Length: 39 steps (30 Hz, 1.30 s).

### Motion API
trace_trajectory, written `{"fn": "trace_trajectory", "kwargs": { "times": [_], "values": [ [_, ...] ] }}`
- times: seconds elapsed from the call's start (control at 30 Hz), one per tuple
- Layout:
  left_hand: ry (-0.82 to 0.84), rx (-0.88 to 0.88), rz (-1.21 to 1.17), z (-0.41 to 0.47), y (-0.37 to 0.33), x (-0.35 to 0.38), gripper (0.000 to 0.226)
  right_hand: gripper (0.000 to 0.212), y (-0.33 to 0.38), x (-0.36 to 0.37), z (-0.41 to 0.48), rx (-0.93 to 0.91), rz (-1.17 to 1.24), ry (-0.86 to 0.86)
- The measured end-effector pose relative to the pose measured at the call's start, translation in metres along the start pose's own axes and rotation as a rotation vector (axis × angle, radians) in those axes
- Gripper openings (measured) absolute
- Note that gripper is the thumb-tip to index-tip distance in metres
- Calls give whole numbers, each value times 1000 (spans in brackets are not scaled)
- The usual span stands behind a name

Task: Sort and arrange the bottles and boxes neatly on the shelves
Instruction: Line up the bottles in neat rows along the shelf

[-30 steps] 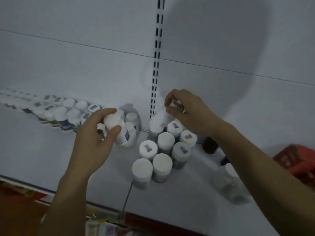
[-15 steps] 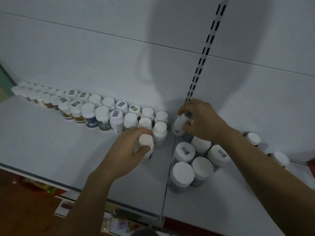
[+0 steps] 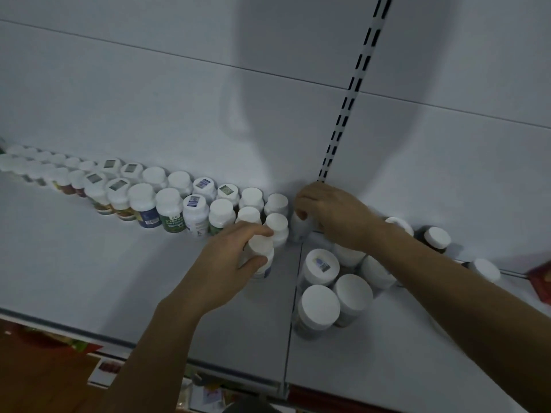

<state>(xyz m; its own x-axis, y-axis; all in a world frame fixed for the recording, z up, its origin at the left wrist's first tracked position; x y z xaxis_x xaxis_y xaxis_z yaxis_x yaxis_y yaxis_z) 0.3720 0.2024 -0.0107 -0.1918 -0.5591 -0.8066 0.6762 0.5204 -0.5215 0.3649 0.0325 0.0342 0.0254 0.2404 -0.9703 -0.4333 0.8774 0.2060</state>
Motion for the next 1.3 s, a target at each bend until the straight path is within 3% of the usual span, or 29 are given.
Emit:
{"fn": "trace_trajectory", "kwargs": {
  "times": [0.1, 0.27, 0.43, 0.6, 0.77, 0.93, 1.13, 1.3],
  "values": [
    [-20, 6, 34, 0, -2, -2, 42, 46, -6, 0, -2, 12, -44, -31],
    [-32, 8, 59, 0, -3, -4, 42, 65, -20, 10, -3, 191, -104, 9],
    [-27, 56, 61, 7, -19, -7, 40, 60, -22, 9, 2, 298, -234, -52],
    [34, 134, 46, 29, -47, 1, 39, 55, -34, -14, -20, 403, -81, -173],
    [58, 260, 317, 61, -70, 13, 41, 37, -41, -43, -49, 470, 13, -307],
    [136, 228, 544, 77, -63, 27, 43, 33, -43, -40, -68, 526, 49, -236],
    [145, 193, 547, 75, -61, 34, 46, 28, -48, -39, -93, 555, 176, -291],
    [196, 263, 560, 74, -62, 27, 53, 26, -55, -51, -127, 619, 109, -316]
  ]
}}
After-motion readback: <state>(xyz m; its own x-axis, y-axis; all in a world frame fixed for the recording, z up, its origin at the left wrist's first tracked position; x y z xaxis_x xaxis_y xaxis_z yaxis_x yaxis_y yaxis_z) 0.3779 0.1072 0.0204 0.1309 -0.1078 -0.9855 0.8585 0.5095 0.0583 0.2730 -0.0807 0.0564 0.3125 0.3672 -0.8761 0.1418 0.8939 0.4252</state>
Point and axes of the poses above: each hand's wrist, its own z-axis towards the middle knuckle, its own x-axis out of the palm, y = z × x, the point moved 8 cm from there along z, towards the middle knuckle, and after that the axes turned 13 degrees about z, right-handed, at the moved point
